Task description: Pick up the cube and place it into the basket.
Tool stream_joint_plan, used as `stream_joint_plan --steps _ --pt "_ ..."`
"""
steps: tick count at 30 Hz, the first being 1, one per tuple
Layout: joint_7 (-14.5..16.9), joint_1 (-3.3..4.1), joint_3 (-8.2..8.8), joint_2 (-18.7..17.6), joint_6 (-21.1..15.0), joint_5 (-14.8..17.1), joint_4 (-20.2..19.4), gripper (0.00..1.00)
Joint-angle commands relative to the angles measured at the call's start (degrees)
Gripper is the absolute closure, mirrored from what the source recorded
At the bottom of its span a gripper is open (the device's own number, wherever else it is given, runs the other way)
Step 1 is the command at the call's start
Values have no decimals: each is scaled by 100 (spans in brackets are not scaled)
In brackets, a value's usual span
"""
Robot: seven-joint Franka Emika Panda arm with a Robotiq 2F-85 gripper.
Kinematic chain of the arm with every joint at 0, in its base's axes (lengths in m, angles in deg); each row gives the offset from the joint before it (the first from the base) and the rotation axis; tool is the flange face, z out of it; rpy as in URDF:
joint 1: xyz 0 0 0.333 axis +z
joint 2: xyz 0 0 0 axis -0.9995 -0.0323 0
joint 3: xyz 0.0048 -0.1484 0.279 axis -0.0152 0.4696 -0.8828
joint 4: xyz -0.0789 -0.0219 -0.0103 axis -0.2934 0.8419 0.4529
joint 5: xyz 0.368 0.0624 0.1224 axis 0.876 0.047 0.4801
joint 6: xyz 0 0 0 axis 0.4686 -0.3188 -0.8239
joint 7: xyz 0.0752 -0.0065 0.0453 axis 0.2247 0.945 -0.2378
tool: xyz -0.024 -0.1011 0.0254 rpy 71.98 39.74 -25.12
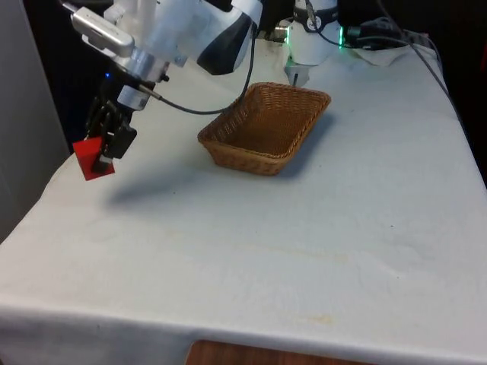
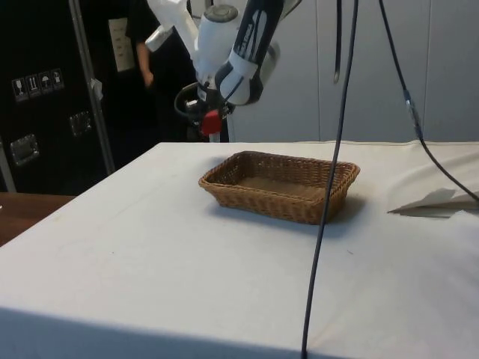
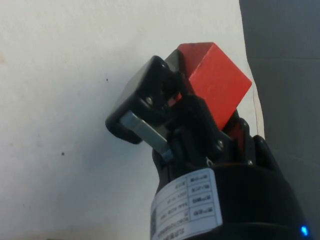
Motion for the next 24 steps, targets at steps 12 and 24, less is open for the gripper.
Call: stream_joint_plan --steps 12,24 --pt "57 109 0 705 -17 -120 -659 97" --pt "86 269 69 1306 166 -281 -1140 97"
